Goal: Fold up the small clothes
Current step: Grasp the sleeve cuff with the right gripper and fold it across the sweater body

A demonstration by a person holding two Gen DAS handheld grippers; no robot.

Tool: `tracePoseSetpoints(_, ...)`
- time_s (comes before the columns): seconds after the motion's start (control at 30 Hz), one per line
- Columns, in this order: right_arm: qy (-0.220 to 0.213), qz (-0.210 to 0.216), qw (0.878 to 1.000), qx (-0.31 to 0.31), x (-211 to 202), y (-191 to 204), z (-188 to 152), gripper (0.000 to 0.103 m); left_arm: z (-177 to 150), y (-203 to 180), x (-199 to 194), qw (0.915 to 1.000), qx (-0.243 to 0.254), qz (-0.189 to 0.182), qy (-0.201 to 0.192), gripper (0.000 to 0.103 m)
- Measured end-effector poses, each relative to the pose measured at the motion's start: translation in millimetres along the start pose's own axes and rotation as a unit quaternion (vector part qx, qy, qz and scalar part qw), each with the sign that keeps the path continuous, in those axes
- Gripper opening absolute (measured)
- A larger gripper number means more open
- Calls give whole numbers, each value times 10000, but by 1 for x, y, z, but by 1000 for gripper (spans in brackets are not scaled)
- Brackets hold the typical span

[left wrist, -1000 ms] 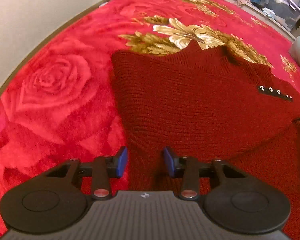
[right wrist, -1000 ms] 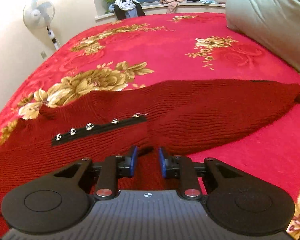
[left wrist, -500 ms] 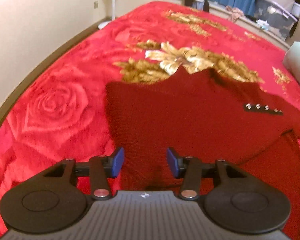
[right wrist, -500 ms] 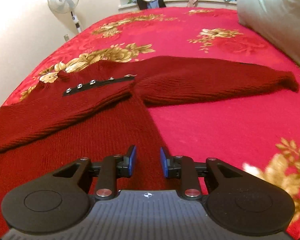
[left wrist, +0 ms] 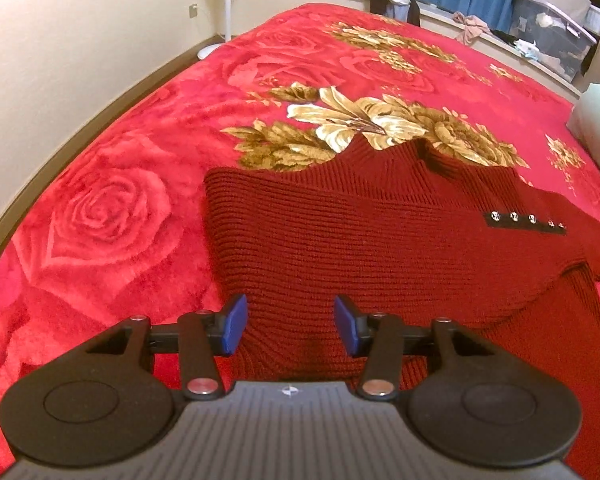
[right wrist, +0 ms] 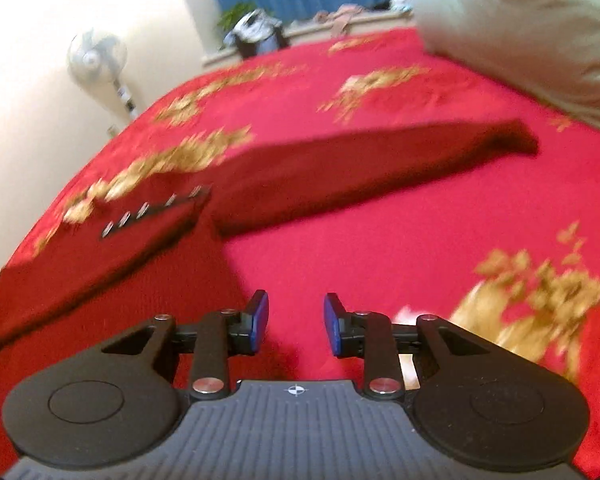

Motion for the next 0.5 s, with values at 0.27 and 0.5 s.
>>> tracePoseSetpoints(0.27, 156, -515, 9886, 1409, 41, -80, 47, 32, 3, 1, 4, 10000, 8, 18, 16, 54)
tracePoseSetpoints(0.5, 353, -687, 9739, 2132, 80, -108, 50, 32, 6, 0, 11, 10000, 30, 45, 68, 54)
Point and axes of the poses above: each gripper's, at about its wrist camera, not at the fingertips, and x roughly the way its jaws point, y to its left, z to its top, the point moved 3 cm from there along x, roughly the way its jaws point, and after that the axes turned 11 degrees about -z, right-handed, at the moved point
